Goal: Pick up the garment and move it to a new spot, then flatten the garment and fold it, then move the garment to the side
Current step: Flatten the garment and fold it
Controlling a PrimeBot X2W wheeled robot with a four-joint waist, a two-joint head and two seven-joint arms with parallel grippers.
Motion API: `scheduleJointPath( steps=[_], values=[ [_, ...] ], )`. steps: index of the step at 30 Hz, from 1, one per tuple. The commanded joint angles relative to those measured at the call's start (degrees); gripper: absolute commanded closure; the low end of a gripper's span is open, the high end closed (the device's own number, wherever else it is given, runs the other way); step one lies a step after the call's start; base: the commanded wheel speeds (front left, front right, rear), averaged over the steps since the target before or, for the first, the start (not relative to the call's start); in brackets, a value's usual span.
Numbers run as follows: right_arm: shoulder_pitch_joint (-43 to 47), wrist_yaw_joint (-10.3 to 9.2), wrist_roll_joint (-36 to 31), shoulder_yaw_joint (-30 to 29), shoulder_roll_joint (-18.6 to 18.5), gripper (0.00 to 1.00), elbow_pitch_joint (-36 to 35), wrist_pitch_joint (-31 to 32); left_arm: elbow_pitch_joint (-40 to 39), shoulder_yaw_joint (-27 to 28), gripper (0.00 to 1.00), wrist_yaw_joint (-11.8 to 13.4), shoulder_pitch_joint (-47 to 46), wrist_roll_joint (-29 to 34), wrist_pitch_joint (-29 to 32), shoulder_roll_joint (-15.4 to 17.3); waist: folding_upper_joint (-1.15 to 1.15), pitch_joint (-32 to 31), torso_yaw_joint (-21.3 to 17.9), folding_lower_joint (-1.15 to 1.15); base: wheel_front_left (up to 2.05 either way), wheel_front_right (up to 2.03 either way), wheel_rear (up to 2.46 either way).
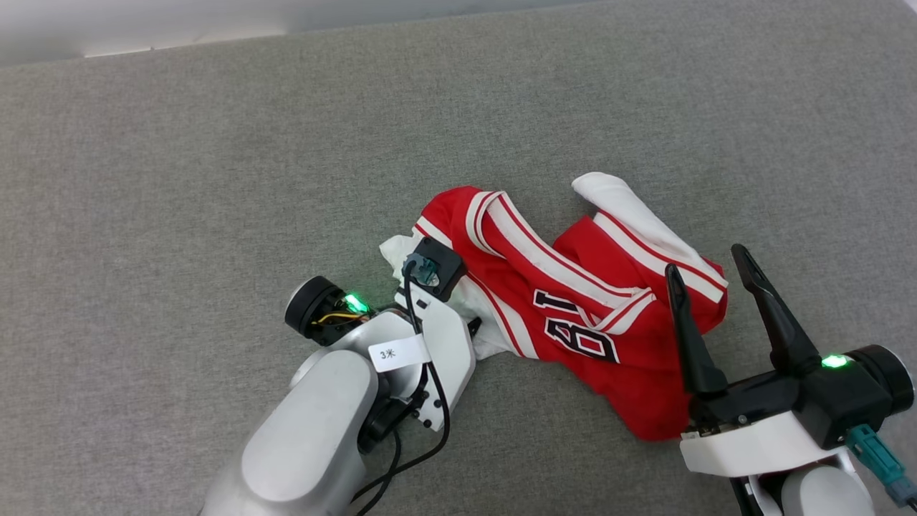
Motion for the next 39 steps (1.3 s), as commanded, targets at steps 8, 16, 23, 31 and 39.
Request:
scheduleJointPath(
  steps=[8,16,23,31,39],
  values=[
    [0.1,-0.03,-0.8,-0.3,0.1,0.00,1.0,-0.1,1.9,0.2,1.00,1.0,2.4,-0.7,-5.2,2.1,0.00,-3.0,3.2,-0.01,0.00,0.00,0.00],
    [1.8,-0.03,-1.2,-0.9,0.0,0.00,1.8,-0.1,-4.4,5.8,1.00,5.9,5.5,-1.2,-12.2,5.3,0.00,-7.2,6.8,-0.01,0.00,0.00,0.00],
    [3.0,-0.03,-0.6,-0.6,0.0,0.00,2.5,-0.1,-11.2,11.9,1.00,10.3,13.5,-3.2,-14.6,10.6,0.00,-9.5,9.1,-0.01,0.00,0.00,0.00],
    [2.9,-0.02,-0.2,-0.7,0.1,0.00,2.9,-0.1,-12.7,12.8,1.00,11.4,21.8,-5.1,-15.6,12.1,0.00,-10.1,9.8,-0.01,0.00,0.00,0.00],
    [3.5,-0.03,-0.3,-1.3,0.1,0.00,3.5,-0.1,-13.7,13.3,0.00,10.1,20.3,-3.0,-29.8,10.6,0.00,-11.9,10.2,-0.01,0.00,0.00,0.00]
  ],
)
